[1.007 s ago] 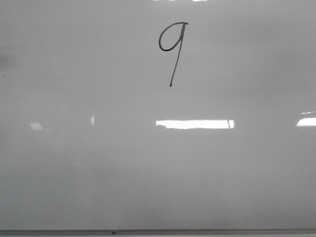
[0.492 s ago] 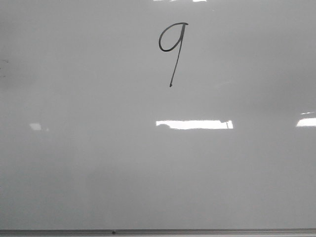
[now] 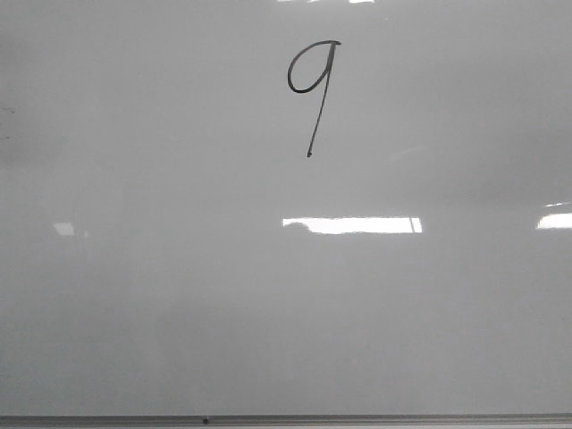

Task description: Write number 9 on whiteboard

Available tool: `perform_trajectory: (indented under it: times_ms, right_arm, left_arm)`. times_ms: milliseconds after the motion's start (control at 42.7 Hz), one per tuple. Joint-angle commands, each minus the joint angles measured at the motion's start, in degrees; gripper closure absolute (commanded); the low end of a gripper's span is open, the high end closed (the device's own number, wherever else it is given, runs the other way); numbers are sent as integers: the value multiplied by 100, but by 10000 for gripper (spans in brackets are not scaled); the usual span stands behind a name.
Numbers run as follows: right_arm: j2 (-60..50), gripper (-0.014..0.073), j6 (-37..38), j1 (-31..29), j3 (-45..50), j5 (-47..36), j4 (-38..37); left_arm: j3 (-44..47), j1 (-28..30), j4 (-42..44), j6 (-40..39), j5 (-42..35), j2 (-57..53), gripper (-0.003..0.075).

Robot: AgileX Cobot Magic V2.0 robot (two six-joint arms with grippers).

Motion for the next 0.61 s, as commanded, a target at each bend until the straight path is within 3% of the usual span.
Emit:
perform_trajectory:
  times_ms: [0, 585]
  right_arm:
    - [36, 658, 4, -28, -116, -392, -104]
    - [36, 662, 4, -28, -116, -366, -99]
  left_arm:
    - [-157, -46, -11, -10, -404, -4, 739]
    - [-132, -46, -20, -10, -432, -18, 739]
